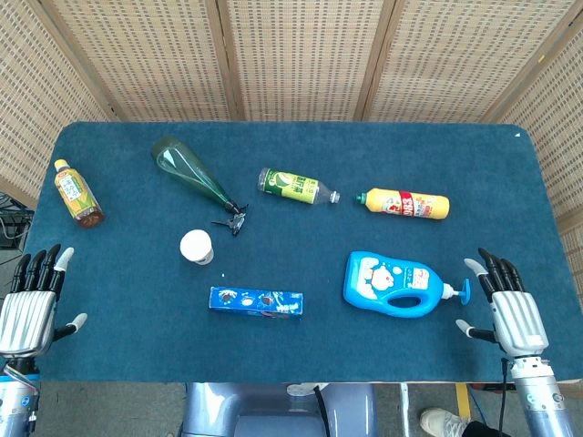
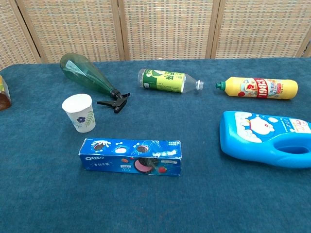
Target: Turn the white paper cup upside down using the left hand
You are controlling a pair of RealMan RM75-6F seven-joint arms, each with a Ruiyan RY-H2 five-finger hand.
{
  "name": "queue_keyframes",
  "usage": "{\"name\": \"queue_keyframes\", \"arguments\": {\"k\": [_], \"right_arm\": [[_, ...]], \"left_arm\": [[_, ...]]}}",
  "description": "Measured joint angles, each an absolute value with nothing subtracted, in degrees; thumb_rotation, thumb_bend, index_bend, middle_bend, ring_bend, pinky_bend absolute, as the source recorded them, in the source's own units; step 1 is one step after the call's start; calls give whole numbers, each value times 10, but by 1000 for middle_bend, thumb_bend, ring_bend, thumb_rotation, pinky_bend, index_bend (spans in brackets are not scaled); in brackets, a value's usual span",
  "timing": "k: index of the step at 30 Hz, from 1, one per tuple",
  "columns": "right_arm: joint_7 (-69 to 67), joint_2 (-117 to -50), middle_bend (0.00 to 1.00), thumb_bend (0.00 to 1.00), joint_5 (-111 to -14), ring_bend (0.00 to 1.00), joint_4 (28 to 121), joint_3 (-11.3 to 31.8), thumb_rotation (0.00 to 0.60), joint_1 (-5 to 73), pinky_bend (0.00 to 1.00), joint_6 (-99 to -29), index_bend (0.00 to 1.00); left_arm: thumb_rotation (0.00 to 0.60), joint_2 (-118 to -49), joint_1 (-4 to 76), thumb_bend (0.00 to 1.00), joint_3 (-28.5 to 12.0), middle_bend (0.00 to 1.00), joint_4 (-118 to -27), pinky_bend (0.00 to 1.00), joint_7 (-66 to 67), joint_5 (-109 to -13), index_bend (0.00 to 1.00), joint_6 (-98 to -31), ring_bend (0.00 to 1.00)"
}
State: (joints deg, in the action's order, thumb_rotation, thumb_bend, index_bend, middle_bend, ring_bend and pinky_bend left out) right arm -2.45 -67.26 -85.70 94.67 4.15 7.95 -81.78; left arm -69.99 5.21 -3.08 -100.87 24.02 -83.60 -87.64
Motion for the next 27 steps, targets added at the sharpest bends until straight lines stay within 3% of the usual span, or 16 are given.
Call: {"name": "queue_keyframes", "arguments": {"k": [27], "right_arm": [[-38,-664,0,92,-845,0,949,50,600,79,0,-818,0]], "left_arm": [[600,-702,59,151,-29,0,-1018,0,257,-829,0,-859,0]]}}
